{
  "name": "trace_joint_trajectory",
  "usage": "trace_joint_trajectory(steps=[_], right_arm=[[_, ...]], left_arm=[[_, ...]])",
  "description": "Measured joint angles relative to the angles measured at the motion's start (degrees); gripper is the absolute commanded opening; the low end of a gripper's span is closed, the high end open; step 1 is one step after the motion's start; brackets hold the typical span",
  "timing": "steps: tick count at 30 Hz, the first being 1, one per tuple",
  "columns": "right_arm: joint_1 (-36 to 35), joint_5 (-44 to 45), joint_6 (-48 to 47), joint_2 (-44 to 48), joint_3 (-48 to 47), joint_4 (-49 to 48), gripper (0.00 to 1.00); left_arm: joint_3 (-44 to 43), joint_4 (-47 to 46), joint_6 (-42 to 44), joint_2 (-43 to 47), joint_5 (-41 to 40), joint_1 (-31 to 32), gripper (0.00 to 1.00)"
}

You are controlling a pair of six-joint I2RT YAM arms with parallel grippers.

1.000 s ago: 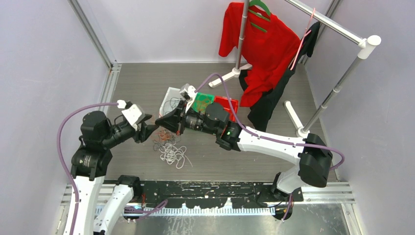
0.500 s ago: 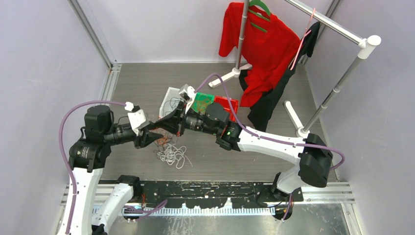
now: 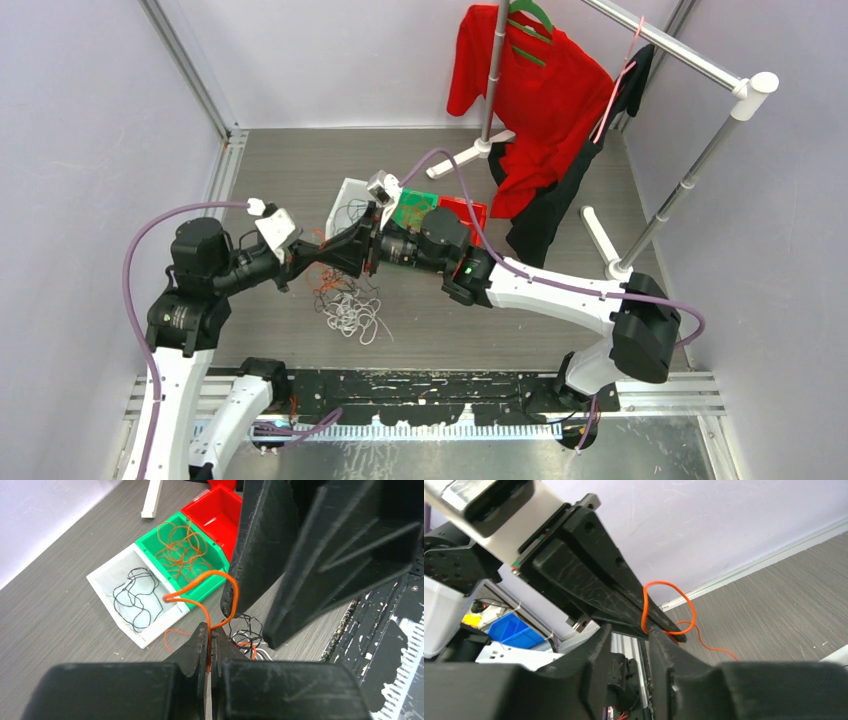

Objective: Untangle the cables
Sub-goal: Untie the cable.

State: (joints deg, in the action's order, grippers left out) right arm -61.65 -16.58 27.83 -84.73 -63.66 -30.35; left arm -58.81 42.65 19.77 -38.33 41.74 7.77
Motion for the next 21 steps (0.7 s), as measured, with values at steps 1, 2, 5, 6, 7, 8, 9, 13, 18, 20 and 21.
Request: trace_joint_trajectory(steps=[1, 2, 5, 6, 7, 8, 9, 13, 18, 20, 21], right_arm=[[-0.1, -0.2, 0.0, 0.1, 0.0, -0.4, 0.53], [-0.2, -0.3, 0.1, 0.3, 0.0, -0.7, 0.57], [-0.2, -0.2, -0.2, 2.3, 1.9, -2.2, 0.63], [-0.2, 0.0, -0.5, 3.3, 3.0, -2.7, 0.63], [-0.2, 0.2, -1.0, 4.7, 4.5, -3.1, 0.63], [-0.2, 0.5, -1.6, 6.0, 5.9, -3.1, 0.63], [-0.2, 0.7, -2.3, 7.0, 6.9, -3.1, 0.62], [-0.2, 1.7, -5.3, 8.2, 8.3, -2.8, 0.57], [-0.2, 1.4, -7.0, 4.6, 6.0, -2.5, 0.53], [-0.2, 1.0, -7.1, 1.6, 3.3, -2.6, 0.52], [-0.2, 0.8, -7.1, 0.5, 2.3, -2.7, 0.52]], left_arm=[[0.0, 0.0, -0.3, -0.2, 0.2, 0.0, 0.0], [-0.2, 0.0, -0.7, -0.4, 0.5, 0.0, 0.0], [-1.1, 0.1, -1.7, -0.8, 1.0, 0.0, 0.0], [-1.7, 0.0, -1.9, -0.8, 1.0, 0.0, 0.0], [-2.4, 0.0, -2.3, -0.8, 1.0, 0.0, 0.0], [-3.0, 0.0, -2.7, -0.8, 1.0, 0.0, 0.0], [-3.6, 0.0, -3.0, -0.8, 1.0, 0.0, 0.0], [-6.1, 0.0, -4.6, -0.3, 2.1, 0.0, 0.0], [-8.3, 0.0, -6.3, -0.3, 3.3, 0.0, 0.0], [-8.6, 0.1, -6.5, -0.4, 3.3, 0.0, 0.0], [-8.7, 0.1, -6.7, -0.5, 3.3, 0.0, 0.0]])
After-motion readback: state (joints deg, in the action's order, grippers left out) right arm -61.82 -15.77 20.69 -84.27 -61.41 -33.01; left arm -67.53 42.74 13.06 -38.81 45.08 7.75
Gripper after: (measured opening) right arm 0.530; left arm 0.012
